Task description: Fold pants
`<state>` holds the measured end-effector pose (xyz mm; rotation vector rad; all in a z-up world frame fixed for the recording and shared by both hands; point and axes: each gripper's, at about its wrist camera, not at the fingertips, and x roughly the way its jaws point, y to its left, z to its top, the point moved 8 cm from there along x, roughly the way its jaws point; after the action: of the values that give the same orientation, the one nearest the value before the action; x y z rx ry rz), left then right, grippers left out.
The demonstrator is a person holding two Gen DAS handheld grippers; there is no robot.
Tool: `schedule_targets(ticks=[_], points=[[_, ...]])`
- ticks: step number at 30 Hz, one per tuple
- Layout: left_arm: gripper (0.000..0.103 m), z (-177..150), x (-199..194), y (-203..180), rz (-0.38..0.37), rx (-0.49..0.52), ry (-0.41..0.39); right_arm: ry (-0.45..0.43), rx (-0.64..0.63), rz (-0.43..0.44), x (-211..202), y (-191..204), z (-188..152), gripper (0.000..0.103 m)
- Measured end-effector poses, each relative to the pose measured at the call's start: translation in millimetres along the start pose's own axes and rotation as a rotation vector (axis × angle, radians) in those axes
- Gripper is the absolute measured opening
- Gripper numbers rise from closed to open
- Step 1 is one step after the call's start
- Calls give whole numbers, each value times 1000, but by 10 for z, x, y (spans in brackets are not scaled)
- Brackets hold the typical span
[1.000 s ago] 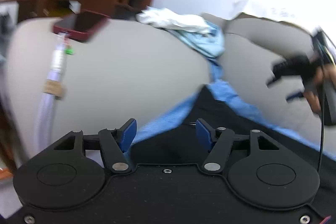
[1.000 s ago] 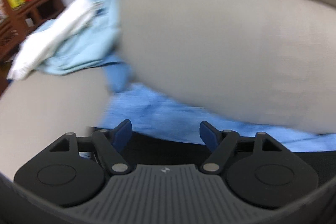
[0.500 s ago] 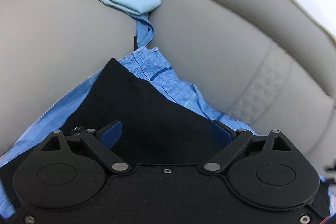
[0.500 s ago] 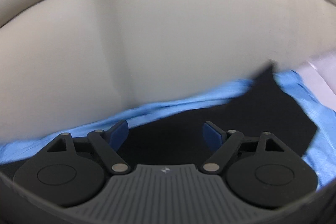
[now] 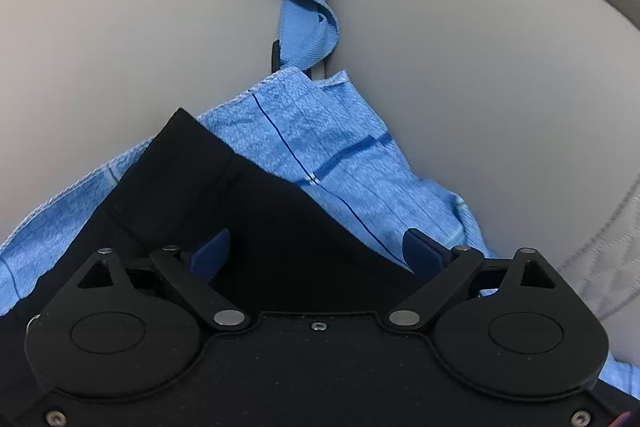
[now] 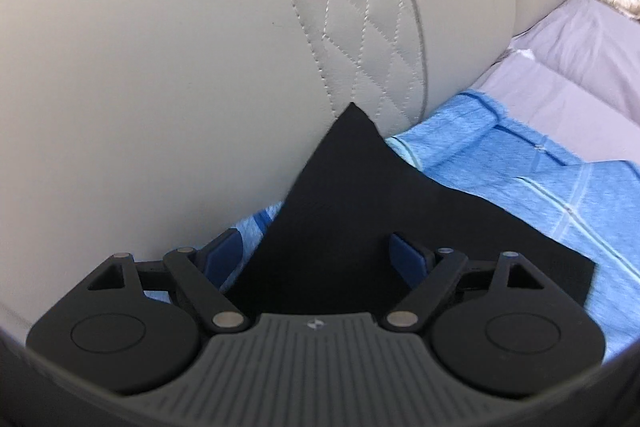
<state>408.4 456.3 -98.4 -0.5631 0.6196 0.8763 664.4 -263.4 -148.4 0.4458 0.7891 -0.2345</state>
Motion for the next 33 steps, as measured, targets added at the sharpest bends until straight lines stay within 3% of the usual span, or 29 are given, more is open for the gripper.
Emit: schedule_targets(ticks=[2, 3, 5, 6, 12, 18, 20, 21, 22, 23, 24, 25, 28, 33], points=[[95, 22, 50, 12, -4, -11, -2, 4, 11, 6, 80, 22, -8, 89], [95, 38, 70, 27, -10, -24, 1, 1, 21, 12, 83, 30, -13, 79], [95, 71, 96, 69, -26, -59, 8, 26, 60, 58, 70, 50, -50, 37], [95, 88, 108, 100, -33, -77, 9, 45, 90, 57, 63, 35, -81, 5], [95, 108, 188, 123, -32, -77, 46, 16, 28, 79, -76, 14, -113, 4], [93, 75, 300, -15, 47, 27, 87, -33, 27, 105, -438, -139, 36, 3], [83, 77, 305, -37, 86, 40, 93, -37, 41, 120, -539, -217, 52, 3], [67, 84, 295, -31, 111, 39, 91, -39, 44, 123, -580, -258, 48, 3], [45, 93, 279, -21, 126, 33, 85, -41, 47, 129, -584, -327, 68, 3], [37, 107, 259, -1, 138, 25, 82, -44, 47, 138, -586, -387, 88, 3], [21, 119, 238, 32, 146, 7, 85, -46, 49, 143, -622, -427, 80, 3], [14, 127, 213, 68, 130, -21, 88, -46, 51, 148, -636, -477, 92, 3], [7, 160, 79, 143, 80, -90, 86, -44, 45, 152, -728, -587, 68, 3], [6, 240, -317, 169, 18, -58, 28, -58, 47, 156, -946, -783, 63, 3]])
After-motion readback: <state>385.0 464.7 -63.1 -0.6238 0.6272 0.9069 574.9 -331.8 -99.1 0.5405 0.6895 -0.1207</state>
